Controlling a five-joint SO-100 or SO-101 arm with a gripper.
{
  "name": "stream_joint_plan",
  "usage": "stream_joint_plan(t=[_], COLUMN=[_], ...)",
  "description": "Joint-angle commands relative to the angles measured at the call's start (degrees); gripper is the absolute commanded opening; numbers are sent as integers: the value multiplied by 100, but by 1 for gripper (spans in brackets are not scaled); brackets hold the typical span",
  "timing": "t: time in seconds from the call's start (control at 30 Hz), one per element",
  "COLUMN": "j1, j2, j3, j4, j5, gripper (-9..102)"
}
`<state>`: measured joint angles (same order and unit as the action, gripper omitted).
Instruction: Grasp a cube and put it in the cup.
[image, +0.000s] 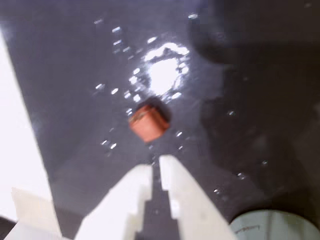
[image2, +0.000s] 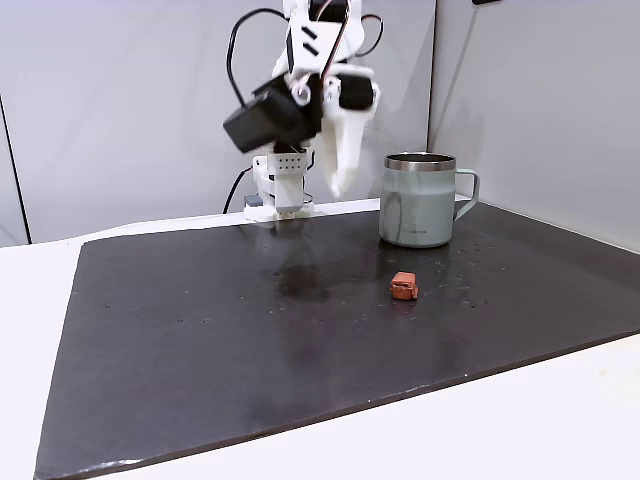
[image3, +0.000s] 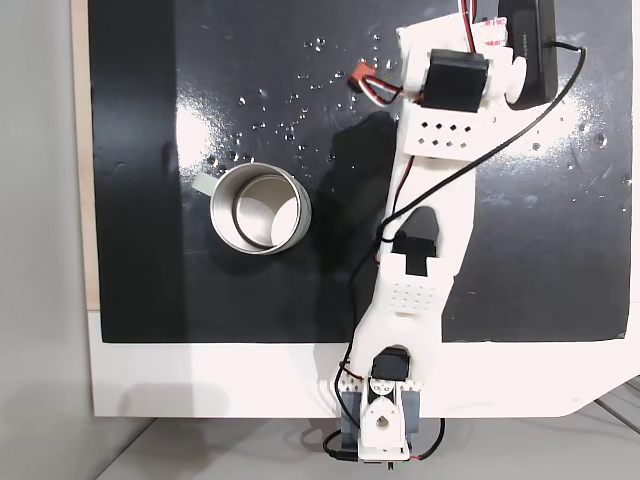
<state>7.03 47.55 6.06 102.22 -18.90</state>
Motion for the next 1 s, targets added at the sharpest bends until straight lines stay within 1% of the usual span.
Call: stream_joint_plan(t=[0.0,0.23,0.37,0.6,0.97], j1=[-79,-185,-246,-606,-721], j2=[-44,-439,-545,-606,-729], j3=[-562,-861,-861,-896,-967], j4=[53,26,-132,-272,-466], j5=[-79,-237,-448,-1477,-2804], gripper=[0,0,0,0,1])
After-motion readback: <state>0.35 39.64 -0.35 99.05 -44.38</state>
